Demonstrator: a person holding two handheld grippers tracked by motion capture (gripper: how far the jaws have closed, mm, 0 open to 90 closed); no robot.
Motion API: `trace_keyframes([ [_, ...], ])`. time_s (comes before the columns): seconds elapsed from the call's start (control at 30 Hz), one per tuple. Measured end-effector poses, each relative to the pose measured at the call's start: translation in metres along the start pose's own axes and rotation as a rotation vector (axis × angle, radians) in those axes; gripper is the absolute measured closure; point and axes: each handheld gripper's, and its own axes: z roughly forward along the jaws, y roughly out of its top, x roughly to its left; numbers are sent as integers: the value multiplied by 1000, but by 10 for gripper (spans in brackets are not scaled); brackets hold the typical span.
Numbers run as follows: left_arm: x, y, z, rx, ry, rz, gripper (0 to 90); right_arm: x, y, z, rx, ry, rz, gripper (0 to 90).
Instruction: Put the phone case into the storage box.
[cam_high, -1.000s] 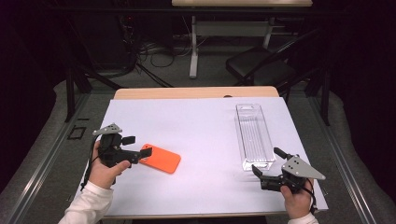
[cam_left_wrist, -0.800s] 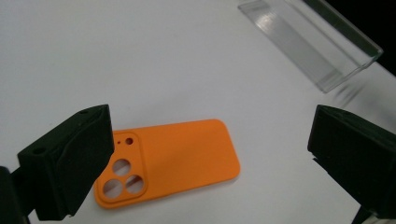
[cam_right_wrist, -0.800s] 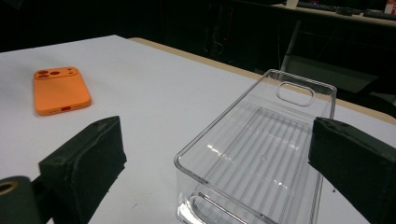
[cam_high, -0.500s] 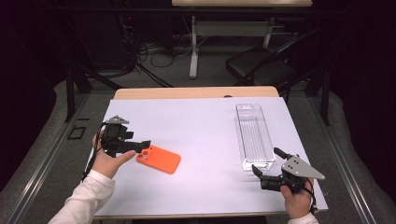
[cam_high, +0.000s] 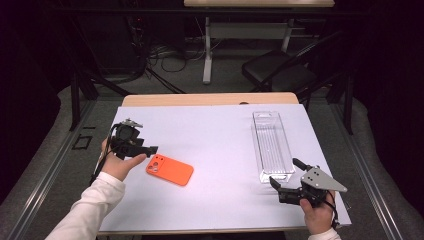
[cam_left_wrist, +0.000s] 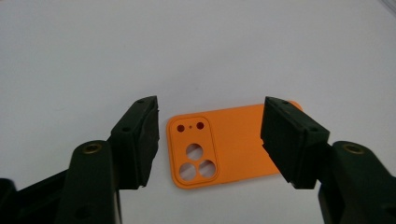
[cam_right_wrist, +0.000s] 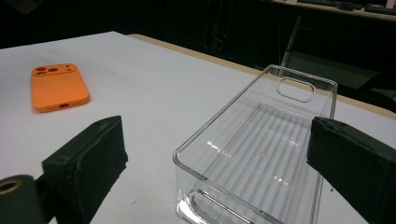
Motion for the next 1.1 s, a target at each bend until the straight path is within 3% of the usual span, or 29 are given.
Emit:
trace_keyframes([
  [0.03, 0, 1, 1, 2, -3, 0, 393, 0, 0, 0, 0, 0, 0, 43],
  [0.07, 1, 2, 3, 19, -9, -5, 470, 0, 0, 0, 2, 1, 0, 45],
  [0.2, 1, 4, 9, 42, -3, -9, 557, 0, 0, 1, 2, 4, 5, 48],
  [0.37, 2, 6, 16, 38, 1, -6, 570, 0, -1, 1, 5, 5, 4, 49],
  [0.47, -3, 7, 25, 37, 25, 45, 586, 0, -1, 1, 7, 2, 5, 52],
  [0.63, -4, 8, 34, 49, 32, 47, 583, -1, -1, 2, 8, 3, 8, 57],
  [0.73, 0, 8, 40, 64, -10, 26, 603, -1, -1, 2, 8, 3, 8, 61],
  [0.9, 2, 8, 48, 93, -11, 16, 635, -1, -1, 2, 14, 6, 9, 66],
  [1.1, 6, 7, 62, 121, -25, 7, 799, -1, -2, 3, 28, 14, 7, 88],
])
